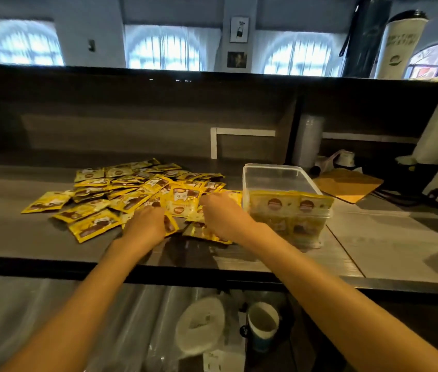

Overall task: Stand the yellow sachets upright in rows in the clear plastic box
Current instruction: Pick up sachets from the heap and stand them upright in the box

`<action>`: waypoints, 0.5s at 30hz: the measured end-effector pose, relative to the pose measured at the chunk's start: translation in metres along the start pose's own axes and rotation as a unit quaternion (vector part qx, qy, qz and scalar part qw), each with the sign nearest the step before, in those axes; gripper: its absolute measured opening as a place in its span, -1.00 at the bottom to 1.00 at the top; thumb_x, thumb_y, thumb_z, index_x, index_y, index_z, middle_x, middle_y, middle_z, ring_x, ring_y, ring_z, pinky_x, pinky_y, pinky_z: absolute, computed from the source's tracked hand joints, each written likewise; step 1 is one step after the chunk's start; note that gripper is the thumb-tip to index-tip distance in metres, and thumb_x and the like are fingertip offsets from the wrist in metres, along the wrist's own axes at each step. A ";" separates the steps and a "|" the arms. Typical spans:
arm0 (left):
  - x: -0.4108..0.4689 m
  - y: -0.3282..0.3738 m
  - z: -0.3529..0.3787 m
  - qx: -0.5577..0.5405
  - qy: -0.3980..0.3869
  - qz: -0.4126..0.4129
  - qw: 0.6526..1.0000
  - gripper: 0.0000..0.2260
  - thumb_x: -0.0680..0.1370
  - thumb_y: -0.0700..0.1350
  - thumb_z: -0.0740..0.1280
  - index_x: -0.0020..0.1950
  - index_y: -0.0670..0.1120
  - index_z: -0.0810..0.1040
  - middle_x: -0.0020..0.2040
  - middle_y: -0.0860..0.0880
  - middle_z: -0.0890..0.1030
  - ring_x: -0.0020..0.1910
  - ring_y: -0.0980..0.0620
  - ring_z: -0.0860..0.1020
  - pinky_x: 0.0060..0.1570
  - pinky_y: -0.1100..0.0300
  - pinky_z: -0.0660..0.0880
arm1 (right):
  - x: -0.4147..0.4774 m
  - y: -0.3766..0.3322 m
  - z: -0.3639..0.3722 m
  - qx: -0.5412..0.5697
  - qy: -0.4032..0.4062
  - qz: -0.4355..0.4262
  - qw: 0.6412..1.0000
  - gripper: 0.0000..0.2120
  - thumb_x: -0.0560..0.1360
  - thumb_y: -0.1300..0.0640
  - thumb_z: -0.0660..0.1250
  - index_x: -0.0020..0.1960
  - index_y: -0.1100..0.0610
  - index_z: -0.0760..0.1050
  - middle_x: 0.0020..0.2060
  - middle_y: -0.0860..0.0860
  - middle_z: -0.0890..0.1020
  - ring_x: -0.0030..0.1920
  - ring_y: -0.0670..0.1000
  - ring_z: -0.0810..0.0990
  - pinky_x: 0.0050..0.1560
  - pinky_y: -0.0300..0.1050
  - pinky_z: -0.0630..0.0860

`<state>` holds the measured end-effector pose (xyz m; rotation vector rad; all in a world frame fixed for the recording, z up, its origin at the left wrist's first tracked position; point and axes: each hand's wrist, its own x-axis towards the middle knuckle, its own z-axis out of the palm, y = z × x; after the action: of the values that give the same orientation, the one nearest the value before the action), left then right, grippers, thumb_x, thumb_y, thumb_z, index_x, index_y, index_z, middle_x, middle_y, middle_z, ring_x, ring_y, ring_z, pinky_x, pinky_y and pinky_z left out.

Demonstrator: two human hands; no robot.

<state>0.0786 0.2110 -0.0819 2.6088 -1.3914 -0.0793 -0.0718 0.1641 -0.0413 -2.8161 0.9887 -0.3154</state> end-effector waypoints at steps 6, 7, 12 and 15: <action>0.002 -0.028 0.007 -0.014 -0.054 -0.050 0.997 -0.38 0.54 0.21 0.15 0.51 -0.05 0.10 0.50 -0.20 0.16 0.46 -0.24 0.16 0.40 -0.10 0.22 | 0.027 0.012 0.023 -0.035 -0.134 0.125 0.982 -0.54 0.60 0.19 0.09 0.46 0.23 0.11 0.43 0.30 0.21 0.46 0.29 0.15 0.42 0.12 0.18; 0.001 -0.028 0.006 -0.022 -0.052 -0.048 0.997 -0.34 0.52 0.24 0.17 0.51 -0.05 0.10 0.51 -0.19 0.16 0.46 -0.23 0.18 0.40 -0.09 0.24 | 0.032 0.014 0.024 -0.018 -0.132 0.135 0.982 -0.51 0.59 0.17 0.12 0.47 0.21 0.08 0.43 0.29 0.23 0.45 0.28 0.17 0.43 0.13 0.20; -0.004 -0.015 0.000 -0.108 0.004 0.014 0.994 -0.36 0.46 0.05 0.39 0.45 -0.09 0.24 0.45 -0.11 0.30 0.43 -0.09 0.27 0.32 0.06 0.31 | 0.040 0.018 0.017 0.031 -0.060 0.156 0.985 -0.28 0.44 0.01 0.39 0.44 0.20 0.12 0.40 0.23 0.23 0.41 0.24 0.25 0.36 0.06 0.29; -0.002 -0.007 -0.004 -0.166 0.025 -0.042 0.985 -0.22 0.38 -0.03 0.48 0.49 -0.10 0.16 0.49 -0.14 0.19 0.48 -0.12 0.17 0.38 0.02 0.26 | 0.039 0.016 0.014 0.032 -0.017 0.154 0.987 -0.21 0.37 0.01 0.47 0.42 0.22 0.13 0.37 0.21 0.20 0.38 0.22 0.25 0.34 0.01 0.32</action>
<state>0.0838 0.2175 -0.0794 2.3732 -1.1403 -0.2339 -0.0487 0.1282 -0.0520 -2.5509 1.3547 -0.2538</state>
